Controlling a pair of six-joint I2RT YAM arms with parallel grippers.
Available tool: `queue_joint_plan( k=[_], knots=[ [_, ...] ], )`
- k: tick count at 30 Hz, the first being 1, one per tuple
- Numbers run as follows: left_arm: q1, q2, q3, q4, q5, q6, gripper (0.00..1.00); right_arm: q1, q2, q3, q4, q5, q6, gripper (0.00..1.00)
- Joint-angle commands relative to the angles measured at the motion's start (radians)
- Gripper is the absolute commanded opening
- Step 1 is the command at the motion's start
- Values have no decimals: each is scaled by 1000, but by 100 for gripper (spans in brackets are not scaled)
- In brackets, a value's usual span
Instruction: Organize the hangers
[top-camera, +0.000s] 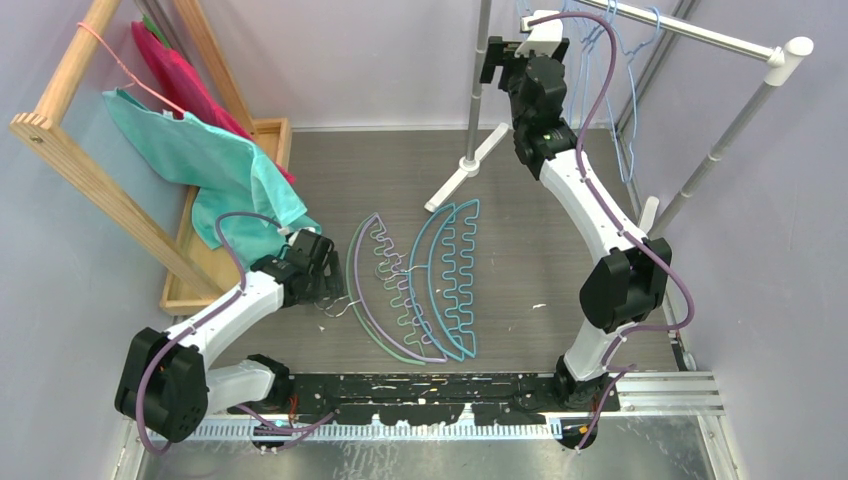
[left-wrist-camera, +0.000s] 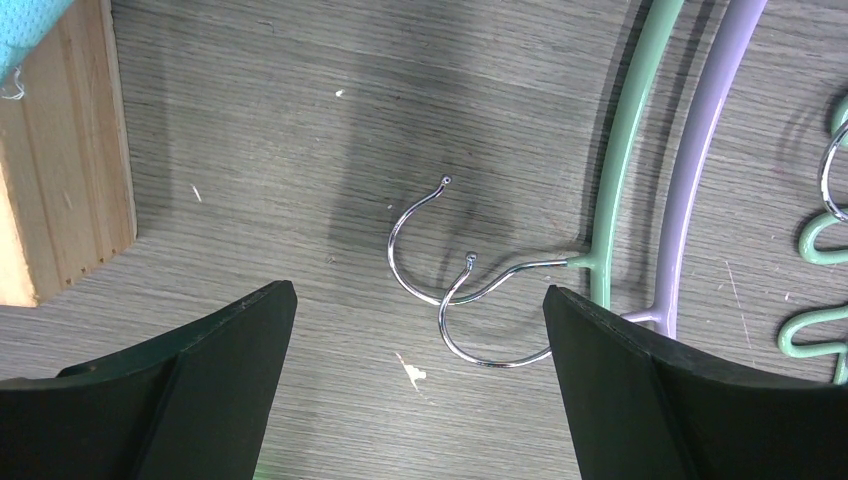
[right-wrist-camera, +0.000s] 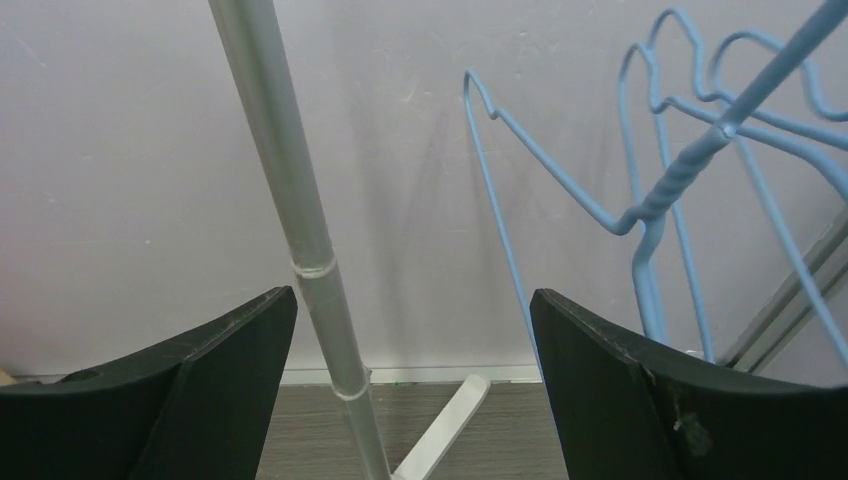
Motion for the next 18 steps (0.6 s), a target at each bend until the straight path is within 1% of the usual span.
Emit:
queue_joint_plan(
  k=[1, 4, 5, 6, 8, 10, 12, 13, 14, 15, 16, 18],
  knots=[
    [6, -26, 13, 21, 8, 9, 98, 8, -26, 16, 55, -63, 37, 91],
    [6, -30, 10, 23, 9, 7, 98, 19, -23, 19, 52, -34, 42, 86],
    [5, -33, 9, 23, 9, 8, 98, 21, -22, 20, 51, -29, 39, 82],
    [6, -37, 8, 24, 10, 8, 98, 22, -21, 23, 48, -17, 38, 75],
    [6, -44, 4, 26, 11, 9, 98, 22, -21, 27, 40, -6, 33, 58],
    [6, -49, 2, 29, 12, 10, 98, 22, -26, 21, 44, 5, 31, 45],
    [6, -49, 2, 31, 14, 10, 98, 23, -30, 13, 52, 12, 34, 35],
    [6, -49, 2, 31, 14, 10, 98, 23, -30, 15, 54, 14, 36, 28],
    [6, -49, 2, 30, 14, 9, 98, 23, -29, 20, 55, 18, 35, 14],
    [6, -51, 1, 31, 14, 9, 98, 23, -24, 28, 55, 21, 36, 6],
    [6, -52, 1, 30, 13, 9, 98, 23, -14, 40, 54, 29, 34, 2],
    [6, -54, -1, 30, 13, 9, 98, 23, 6, 69, 54, 49, 23, 1]
  ],
)
